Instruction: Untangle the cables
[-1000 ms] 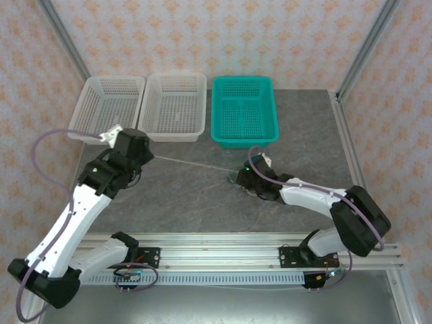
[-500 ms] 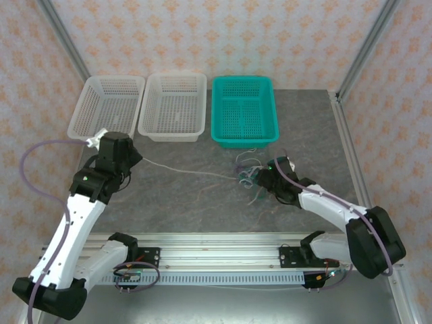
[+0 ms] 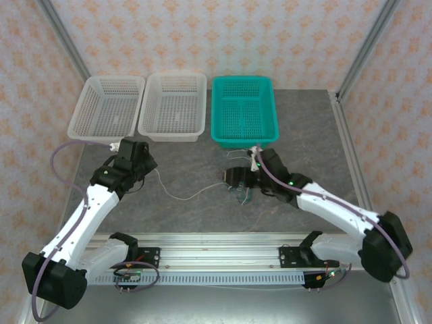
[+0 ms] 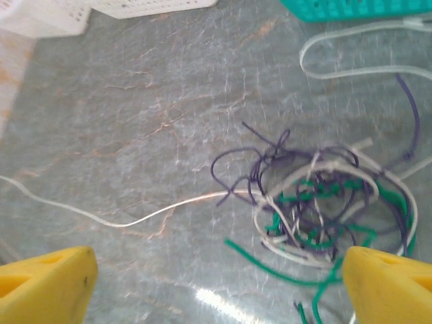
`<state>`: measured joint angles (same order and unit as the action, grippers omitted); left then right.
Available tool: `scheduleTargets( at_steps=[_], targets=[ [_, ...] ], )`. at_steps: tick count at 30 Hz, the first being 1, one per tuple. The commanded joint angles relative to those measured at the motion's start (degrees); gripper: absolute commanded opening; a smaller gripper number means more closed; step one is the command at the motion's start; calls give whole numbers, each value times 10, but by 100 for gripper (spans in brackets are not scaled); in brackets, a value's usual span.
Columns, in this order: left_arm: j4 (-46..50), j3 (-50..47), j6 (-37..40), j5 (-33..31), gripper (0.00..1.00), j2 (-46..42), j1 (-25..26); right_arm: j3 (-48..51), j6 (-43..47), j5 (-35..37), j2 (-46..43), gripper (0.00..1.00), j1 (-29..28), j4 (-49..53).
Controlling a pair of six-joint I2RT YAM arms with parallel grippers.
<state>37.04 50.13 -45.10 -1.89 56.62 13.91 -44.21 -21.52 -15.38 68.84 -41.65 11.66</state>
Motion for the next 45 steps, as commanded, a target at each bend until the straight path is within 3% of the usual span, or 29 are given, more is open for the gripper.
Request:
scheduleTargets(
  at_steps=[1, 4, 10, 13, 15, 17, 20, 22, 24, 27, 31, 37, 45],
  targets=[
    [-5, 11, -6, -19, 0, -5, 4, -66, 45, 142, 77, 86, -31, 78],
    [19, 17, -13, -49, 0, -15, 5, -111, 61, 191, 159, 79, -51, 115],
    [58, 9, -29, -124, 0, -20, 4, -142, 48, 243, 282, 78, -61, 162],
    [54, -3, -26, -121, 0, -13, 4, -135, 35, 240, 293, 60, -61, 160],
    [49, -13, -27, -121, 11, -14, 4, -124, 31, 235, 280, 42, -61, 151],
    [51, -21, -30, -135, 37, -16, 4, -110, 30, 221, 260, 24, -58, 136],
    [60, -20, -23, -157, 66, -19, 5, -95, 34, 160, 234, 15, -46, 117],
    [37, -20, 12, -136, 73, -26, 10, -86, 35, 110, 221, 10, -33, 108],
    [-15, -22, 82, -73, 76, -34, 29, -76, 37, 68, 205, 6, -20, 96],
    [-100, -30, 180, 21, 81, -38, 89, -67, 44, 13, 175, 0, -1, 85],
    [-208, -57, 271, 111, 86, -29, 153, -68, 44, -39, 110, 0, 15, 84],
    [-381, -150, 407, 158, 86, -54, 221, -90, 44, -97, 20, 0, 31, 93],
    [-425, -145, 516, 185, 90, 5, 281, -136, 53, -163, -4, 0, 31, 121]
  ],
)
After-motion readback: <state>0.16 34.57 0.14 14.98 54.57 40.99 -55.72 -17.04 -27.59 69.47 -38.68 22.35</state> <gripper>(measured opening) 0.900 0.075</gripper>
